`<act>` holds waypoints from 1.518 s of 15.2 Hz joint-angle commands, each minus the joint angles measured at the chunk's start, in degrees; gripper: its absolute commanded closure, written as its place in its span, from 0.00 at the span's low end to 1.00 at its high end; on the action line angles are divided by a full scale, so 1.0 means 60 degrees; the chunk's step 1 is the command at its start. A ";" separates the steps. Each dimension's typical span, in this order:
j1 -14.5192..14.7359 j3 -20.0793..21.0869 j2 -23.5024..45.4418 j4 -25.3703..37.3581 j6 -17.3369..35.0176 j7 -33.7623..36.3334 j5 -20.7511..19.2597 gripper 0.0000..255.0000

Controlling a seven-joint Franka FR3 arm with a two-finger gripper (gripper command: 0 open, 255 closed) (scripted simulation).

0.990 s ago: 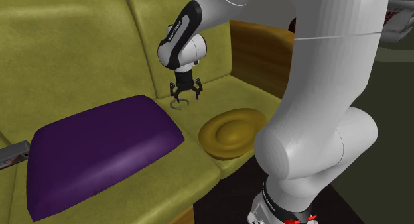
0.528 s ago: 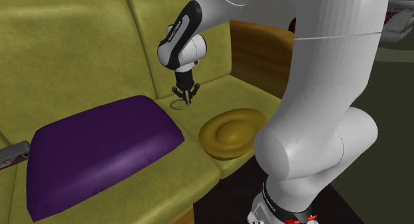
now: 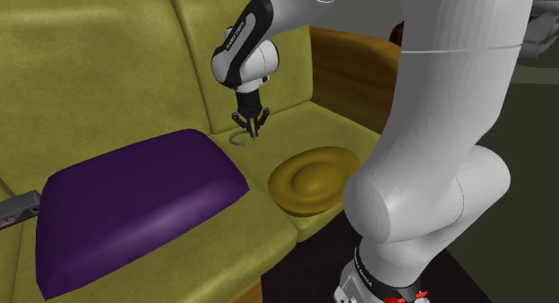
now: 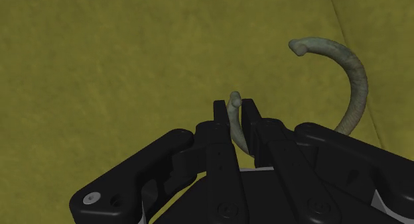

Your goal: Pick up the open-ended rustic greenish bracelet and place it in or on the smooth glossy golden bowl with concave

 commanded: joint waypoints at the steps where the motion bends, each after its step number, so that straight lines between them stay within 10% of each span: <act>1: -0.0007 0.0028 -0.0166 0.0053 -0.0213 -0.0045 0.0074 1.00; 23: -0.0091 0.0124 -0.1532 0.1349 -0.2797 -0.0530 0.0656 1.00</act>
